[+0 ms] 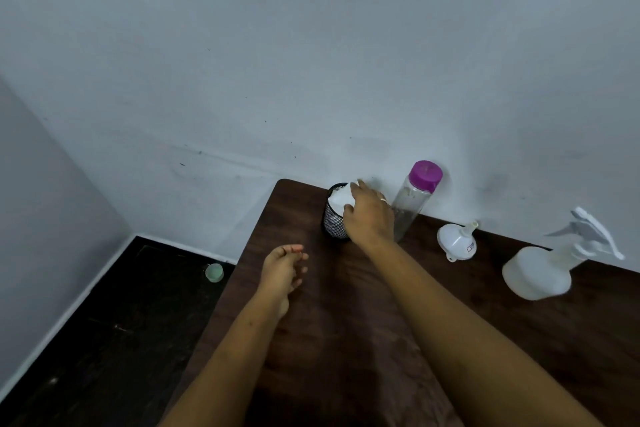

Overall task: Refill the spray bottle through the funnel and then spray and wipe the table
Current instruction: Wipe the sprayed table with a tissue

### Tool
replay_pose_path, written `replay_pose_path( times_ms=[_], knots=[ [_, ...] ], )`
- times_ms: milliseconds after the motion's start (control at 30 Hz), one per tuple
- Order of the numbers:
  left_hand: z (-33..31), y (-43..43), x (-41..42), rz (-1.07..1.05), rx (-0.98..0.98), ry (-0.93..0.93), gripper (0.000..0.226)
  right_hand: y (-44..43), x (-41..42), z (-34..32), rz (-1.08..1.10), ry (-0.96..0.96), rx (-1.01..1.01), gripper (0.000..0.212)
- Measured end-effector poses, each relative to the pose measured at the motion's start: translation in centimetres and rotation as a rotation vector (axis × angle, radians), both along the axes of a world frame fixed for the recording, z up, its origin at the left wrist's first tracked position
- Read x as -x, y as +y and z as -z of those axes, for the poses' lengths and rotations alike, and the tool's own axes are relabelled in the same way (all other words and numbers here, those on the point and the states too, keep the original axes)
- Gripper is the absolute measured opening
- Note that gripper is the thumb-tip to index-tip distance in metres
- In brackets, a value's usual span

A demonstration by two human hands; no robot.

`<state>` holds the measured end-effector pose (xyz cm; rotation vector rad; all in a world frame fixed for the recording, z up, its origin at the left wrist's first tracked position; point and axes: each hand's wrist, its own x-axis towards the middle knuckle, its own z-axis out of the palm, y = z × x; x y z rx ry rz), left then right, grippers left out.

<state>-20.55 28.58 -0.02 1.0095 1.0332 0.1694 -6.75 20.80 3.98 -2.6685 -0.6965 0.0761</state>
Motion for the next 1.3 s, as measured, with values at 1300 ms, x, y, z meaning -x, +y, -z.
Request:
replay_pose_path(
  times_ms=[1300],
  knots=[
    [-5.9, -1.5, 2.9, -0.085, -0.890, -0.400, 0.034, -5.3, 6.3, -6.4, 0.176, 0.981, -1.445, 0.018]
  ],
)
